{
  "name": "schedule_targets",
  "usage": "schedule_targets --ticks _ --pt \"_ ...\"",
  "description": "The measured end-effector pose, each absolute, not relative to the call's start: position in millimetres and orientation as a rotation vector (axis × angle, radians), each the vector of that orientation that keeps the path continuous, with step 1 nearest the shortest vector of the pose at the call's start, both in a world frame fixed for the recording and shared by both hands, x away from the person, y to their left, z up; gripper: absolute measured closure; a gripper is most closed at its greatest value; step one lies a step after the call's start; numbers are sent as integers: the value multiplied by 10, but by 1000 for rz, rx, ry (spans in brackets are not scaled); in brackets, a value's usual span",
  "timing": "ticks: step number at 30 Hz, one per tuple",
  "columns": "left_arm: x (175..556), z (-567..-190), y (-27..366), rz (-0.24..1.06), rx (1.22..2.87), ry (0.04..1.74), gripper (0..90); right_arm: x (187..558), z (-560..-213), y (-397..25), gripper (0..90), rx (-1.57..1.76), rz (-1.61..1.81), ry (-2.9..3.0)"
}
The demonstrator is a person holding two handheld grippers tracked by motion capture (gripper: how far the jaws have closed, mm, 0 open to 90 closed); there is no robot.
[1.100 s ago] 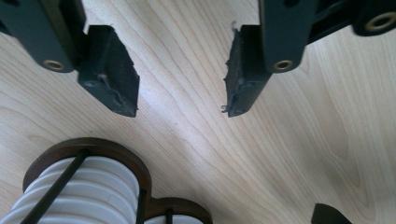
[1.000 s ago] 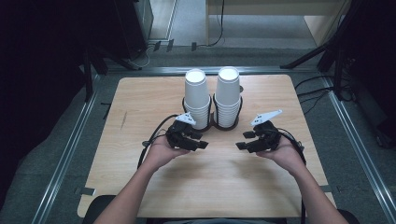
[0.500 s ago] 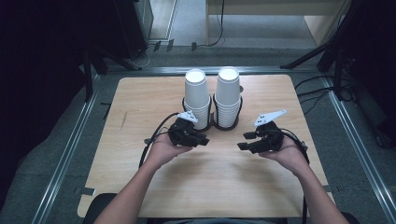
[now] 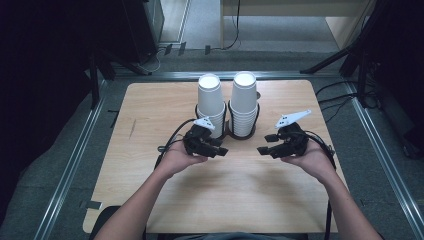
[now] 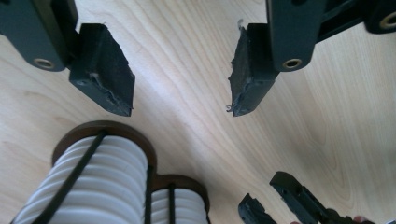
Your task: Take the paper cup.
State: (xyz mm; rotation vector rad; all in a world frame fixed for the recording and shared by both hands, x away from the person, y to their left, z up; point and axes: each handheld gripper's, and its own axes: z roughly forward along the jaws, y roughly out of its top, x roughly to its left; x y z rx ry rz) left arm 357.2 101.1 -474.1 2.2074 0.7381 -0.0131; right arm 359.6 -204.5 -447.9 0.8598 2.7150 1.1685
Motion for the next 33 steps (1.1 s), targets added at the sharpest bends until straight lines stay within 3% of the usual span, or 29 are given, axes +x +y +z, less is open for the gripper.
schedule_targets --ticks 3,8,15,33 --pt "3605 -4680 984 -43 2194 750 737 3646 -4400 -2075 369 846 1167 2736" --pt "3658 -4584 901 -34 2171 746 803 3703 -4295 -2110 333 849 1199 2749" --pt "3714 -4442 734 10 2159 710 854 3846 -4094 -2128 308 833 1187 2760" --pt "3923 -4338 578 60 2175 779 881 4228 -3562 -2009 232 799 1098 2776"
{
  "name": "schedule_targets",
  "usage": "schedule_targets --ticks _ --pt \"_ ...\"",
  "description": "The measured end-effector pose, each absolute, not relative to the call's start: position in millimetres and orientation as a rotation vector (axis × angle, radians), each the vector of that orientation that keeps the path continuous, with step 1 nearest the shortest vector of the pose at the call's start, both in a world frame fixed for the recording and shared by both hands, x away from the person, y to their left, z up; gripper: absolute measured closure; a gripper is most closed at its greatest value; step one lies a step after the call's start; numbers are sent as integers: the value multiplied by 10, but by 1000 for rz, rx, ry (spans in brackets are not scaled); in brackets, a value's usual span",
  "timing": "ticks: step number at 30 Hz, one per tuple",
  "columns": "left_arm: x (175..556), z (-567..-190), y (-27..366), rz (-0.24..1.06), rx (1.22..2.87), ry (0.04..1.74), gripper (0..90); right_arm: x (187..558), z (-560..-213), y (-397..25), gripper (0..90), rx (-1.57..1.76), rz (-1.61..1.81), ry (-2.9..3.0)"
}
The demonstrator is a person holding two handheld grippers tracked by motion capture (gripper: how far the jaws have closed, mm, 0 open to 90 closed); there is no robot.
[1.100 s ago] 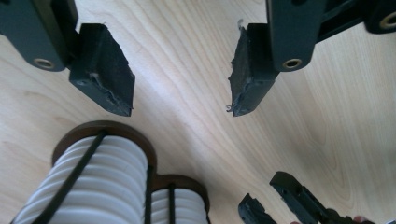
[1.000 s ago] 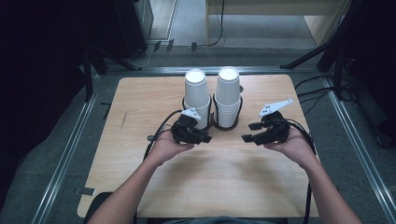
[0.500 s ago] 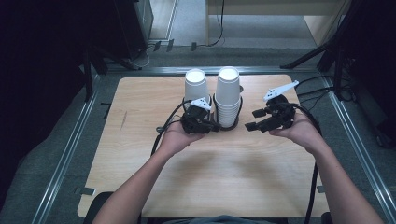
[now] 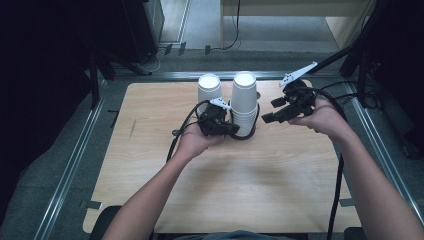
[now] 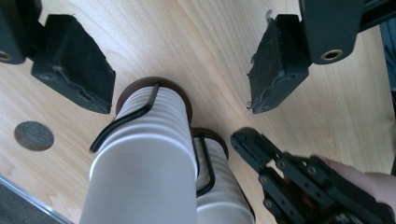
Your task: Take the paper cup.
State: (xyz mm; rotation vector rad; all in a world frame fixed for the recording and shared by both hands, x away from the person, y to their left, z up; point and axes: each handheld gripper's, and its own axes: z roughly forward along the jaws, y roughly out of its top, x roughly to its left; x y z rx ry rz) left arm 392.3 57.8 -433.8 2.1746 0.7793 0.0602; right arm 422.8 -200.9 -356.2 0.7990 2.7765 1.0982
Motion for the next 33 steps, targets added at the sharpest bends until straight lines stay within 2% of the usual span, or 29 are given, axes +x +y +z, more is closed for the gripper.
schedule_targets --ticks 17,33 --pt "4073 -4292 411 123 2173 823 882 4582 -3109 -1769 194 757 1059 2741" --pt "4117 -4312 383 159 2127 881 877 4757 -3136 -1411 180 737 972 2764"
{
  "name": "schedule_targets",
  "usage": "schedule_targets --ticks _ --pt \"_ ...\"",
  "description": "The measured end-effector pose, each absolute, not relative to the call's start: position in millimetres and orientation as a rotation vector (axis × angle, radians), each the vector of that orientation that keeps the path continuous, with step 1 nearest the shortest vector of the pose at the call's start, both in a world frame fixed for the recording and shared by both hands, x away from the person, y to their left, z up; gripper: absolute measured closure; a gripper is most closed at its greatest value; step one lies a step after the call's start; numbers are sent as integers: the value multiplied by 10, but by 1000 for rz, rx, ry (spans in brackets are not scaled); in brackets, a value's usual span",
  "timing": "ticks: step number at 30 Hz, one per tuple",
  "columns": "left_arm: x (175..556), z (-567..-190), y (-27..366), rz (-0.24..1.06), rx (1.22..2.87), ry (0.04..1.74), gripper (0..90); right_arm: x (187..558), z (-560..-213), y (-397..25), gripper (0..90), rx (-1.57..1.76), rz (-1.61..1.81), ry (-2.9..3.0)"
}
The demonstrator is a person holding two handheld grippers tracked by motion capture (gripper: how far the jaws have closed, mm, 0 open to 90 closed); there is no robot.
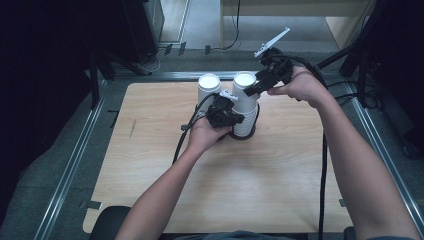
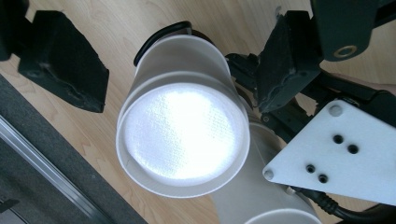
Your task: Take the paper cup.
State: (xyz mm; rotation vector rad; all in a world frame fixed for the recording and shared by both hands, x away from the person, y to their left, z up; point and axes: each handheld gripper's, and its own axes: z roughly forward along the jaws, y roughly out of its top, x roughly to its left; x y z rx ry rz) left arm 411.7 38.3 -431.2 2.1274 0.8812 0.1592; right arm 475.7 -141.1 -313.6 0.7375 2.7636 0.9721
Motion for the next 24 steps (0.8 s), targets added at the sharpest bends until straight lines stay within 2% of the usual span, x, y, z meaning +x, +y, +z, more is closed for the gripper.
schedule_targets --ticks 12,14,24 --pt "4109 -4316 366 167 2137 880 868 4871 -3212 -1155 182 736 899 2796" --pt "4112 -4321 366 164 2138 880 870 4887 -3232 -1093 210 741 856 2792" --pt "4118 -4329 365 166 2140 885 872 4896 -3205 -1029 227 749 777 2801"
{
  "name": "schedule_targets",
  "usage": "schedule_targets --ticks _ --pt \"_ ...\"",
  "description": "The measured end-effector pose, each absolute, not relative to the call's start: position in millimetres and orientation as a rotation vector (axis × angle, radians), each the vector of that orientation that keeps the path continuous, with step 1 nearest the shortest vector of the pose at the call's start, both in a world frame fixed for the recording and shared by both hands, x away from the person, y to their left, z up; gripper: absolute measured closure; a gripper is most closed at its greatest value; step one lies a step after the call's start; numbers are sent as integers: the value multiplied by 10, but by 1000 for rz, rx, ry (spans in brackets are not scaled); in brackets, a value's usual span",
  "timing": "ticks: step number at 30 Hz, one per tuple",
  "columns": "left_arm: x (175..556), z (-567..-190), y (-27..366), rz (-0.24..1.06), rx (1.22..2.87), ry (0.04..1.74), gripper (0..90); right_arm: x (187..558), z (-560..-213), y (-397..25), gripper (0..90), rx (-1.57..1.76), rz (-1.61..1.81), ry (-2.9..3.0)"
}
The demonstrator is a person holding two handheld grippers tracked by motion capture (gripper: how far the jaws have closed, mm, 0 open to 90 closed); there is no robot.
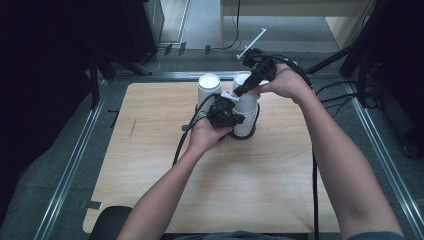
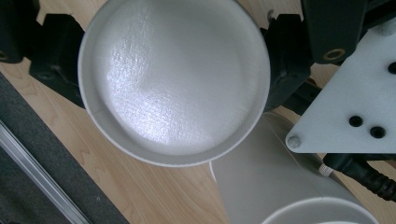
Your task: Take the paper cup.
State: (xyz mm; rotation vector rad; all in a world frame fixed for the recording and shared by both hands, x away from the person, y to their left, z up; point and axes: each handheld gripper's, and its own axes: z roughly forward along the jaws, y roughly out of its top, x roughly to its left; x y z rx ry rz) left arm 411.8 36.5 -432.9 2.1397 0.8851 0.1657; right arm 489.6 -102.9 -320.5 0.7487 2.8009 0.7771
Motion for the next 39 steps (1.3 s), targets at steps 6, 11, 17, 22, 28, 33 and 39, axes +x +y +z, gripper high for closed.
schedule_targets --ticks 6,11,17,22,28,33,39 --pt "4117 -4330 373 165 2143 880 874 4888 -3170 -1014 236 750 756 2807" --pt "4119 -4332 373 162 2142 880 875 4884 -3140 -999 243 760 738 2804" --pt "4120 -4333 372 162 2144 878 874 4879 -3114 -981 247 753 715 2807" --pt "4120 -4334 371 166 2145 875 875 4879 -3095 -972 250 746 699 2812" --pt "4124 -4332 371 167 2146 875 873 4881 -3074 -962 253 750 690 2813" --pt "4126 -4329 370 168 2147 878 867 4880 -3055 -968 258 744 693 2807" --pt "4124 -4329 368 172 2149 875 867 4879 -3036 -964 260 753 688 2809"
